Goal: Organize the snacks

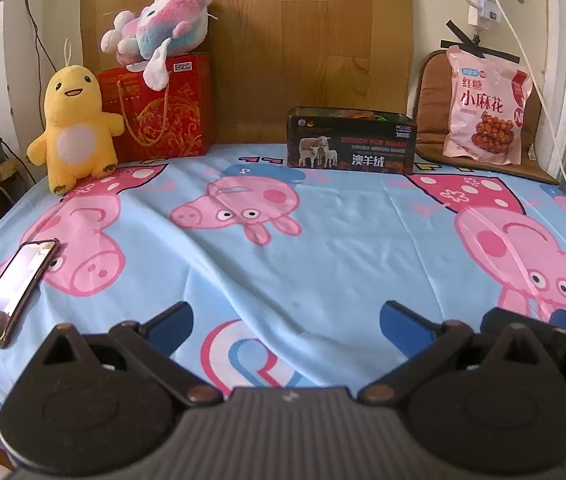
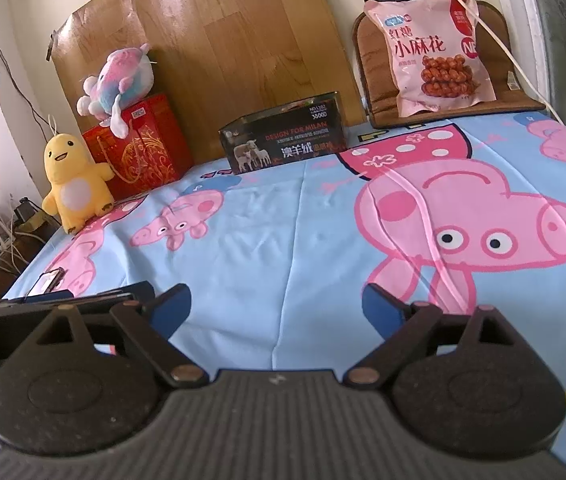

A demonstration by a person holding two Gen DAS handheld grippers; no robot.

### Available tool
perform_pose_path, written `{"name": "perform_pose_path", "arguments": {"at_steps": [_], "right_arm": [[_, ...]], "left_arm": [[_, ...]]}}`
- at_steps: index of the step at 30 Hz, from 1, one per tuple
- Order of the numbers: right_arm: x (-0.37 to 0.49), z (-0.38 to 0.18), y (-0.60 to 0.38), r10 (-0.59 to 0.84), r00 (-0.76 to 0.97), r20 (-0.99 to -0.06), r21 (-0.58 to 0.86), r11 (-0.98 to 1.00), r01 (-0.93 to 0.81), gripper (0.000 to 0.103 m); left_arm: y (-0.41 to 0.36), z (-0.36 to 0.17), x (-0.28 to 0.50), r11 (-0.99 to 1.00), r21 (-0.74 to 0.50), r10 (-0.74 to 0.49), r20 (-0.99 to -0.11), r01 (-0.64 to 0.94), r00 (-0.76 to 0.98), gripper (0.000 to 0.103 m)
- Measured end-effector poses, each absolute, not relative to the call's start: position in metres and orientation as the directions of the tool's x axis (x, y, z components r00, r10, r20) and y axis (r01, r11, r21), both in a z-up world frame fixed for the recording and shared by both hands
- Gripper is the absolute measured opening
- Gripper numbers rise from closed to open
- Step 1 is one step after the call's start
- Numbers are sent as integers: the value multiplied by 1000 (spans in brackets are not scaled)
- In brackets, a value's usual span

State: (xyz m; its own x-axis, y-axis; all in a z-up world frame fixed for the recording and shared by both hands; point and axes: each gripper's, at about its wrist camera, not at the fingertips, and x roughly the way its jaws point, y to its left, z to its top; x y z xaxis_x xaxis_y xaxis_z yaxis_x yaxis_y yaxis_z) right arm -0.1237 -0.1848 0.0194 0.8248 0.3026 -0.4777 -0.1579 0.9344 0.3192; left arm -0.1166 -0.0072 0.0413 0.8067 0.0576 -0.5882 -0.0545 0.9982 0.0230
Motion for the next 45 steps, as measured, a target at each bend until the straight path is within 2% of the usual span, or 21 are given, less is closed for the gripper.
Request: {"name": "perform_pose_path", "arguments": {"at_steps": [15, 21, 28, 45], "right_arm": [[-126, 19, -188, 291, 830, -476, 320, 936, -145, 95], [-126, 14, -191, 281, 828, -485, 330, 936, -125, 95], [-131, 15, -196, 236, 850, -471, 320, 944, -84, 95], [-146, 16, -194, 208, 853, -478, 301, 952, -64, 95]], "left_arm": [[-12, 44, -123, 999, 45, 51, -568, -32, 822, 103], [-12, 39, -123, 999, 22, 32, -591, -24, 806, 103], [-10, 43, -128, 998, 43, 67, -550, -52, 833, 103], [-6, 55, -154, 999, 14, 39, -503, -36, 863, 103]]}}
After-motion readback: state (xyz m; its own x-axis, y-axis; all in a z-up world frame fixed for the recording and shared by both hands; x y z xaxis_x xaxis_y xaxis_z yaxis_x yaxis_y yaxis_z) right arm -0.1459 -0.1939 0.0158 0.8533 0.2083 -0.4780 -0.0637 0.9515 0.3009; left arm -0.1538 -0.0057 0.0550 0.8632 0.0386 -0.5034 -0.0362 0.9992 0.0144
